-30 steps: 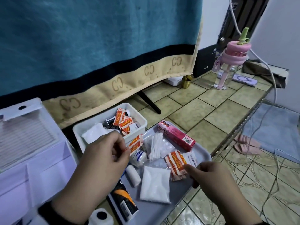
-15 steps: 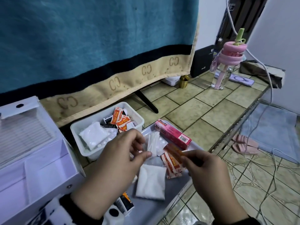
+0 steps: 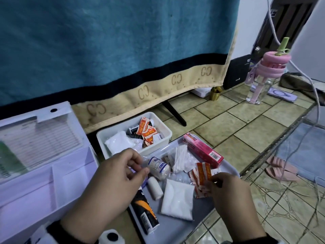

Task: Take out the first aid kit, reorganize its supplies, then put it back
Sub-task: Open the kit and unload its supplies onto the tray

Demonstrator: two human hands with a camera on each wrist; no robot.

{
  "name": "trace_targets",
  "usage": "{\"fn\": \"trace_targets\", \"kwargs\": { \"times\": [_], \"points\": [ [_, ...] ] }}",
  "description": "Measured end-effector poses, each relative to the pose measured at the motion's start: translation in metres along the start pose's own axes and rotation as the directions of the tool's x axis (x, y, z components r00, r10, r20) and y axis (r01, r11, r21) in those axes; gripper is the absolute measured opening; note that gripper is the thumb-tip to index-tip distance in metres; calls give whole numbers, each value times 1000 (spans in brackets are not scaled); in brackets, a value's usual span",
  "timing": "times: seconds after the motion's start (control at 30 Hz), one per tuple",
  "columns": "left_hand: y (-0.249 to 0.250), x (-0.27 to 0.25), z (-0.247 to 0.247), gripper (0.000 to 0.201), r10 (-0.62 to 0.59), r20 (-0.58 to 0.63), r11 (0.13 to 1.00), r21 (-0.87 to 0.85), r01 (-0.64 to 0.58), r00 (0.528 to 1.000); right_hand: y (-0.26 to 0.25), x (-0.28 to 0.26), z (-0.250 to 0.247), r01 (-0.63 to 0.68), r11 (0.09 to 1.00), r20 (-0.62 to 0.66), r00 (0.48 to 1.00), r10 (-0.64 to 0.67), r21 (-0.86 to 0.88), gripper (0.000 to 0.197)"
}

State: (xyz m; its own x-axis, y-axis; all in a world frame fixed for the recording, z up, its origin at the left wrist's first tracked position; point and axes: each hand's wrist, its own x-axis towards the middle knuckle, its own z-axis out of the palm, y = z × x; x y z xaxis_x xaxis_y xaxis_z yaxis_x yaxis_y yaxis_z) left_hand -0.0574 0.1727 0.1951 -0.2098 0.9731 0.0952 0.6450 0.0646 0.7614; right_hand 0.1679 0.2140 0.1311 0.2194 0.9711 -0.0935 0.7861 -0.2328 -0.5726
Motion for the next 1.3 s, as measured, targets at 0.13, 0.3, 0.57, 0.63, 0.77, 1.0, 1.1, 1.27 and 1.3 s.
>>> {"fn": "trace_targets", "kwargs": {
  "times": [0.13,0.3,0.57,0.63,0.77,1.0,1.1,1.27,1.3],
  "points": [
    [-9,-4,-13,17,-12,-54,1000,7,13,998,-1,-1,-7,-24,1000,-38,999,25,19,18],
    [-15,-5,-17,17,-23,-58,999,23,25,998,0,-2,1,75,993,122,991,-64,-88,14],
    [-6,-5,-8,14,-5,2,999,46,5,1000,-4,-11,-6,233,961,59,972,-226,-152,6],
    [-6,-6,-9,15,-4,0,999,38,4,1000,-10,-12,-11,262,962,3,965,-262,-78,6],
    [-11,-10,-25,14,-7,-23,999,35,8,1000,-45,-15,-20,432,901,42,900,-434,43,10],
    [-38,-25,-85,12,-137,-8,966,221,135,991,-164,-44,-8,603,716,307,648,-697,351,4],
    [-65,-34,-121,18,-204,-52,913,351,209,978,-210,-51,14,689,629,405,492,-771,359,18],
    [-108,-42,-180,59,-395,-111,709,594,380,912,-268,-43,56,874,467,583,312,-750,132,51],
    [-113,-42,-189,63,-386,-132,705,597,384,913,-279,-42,63,898,425,551,298,-780,115,52]
  ]
}}
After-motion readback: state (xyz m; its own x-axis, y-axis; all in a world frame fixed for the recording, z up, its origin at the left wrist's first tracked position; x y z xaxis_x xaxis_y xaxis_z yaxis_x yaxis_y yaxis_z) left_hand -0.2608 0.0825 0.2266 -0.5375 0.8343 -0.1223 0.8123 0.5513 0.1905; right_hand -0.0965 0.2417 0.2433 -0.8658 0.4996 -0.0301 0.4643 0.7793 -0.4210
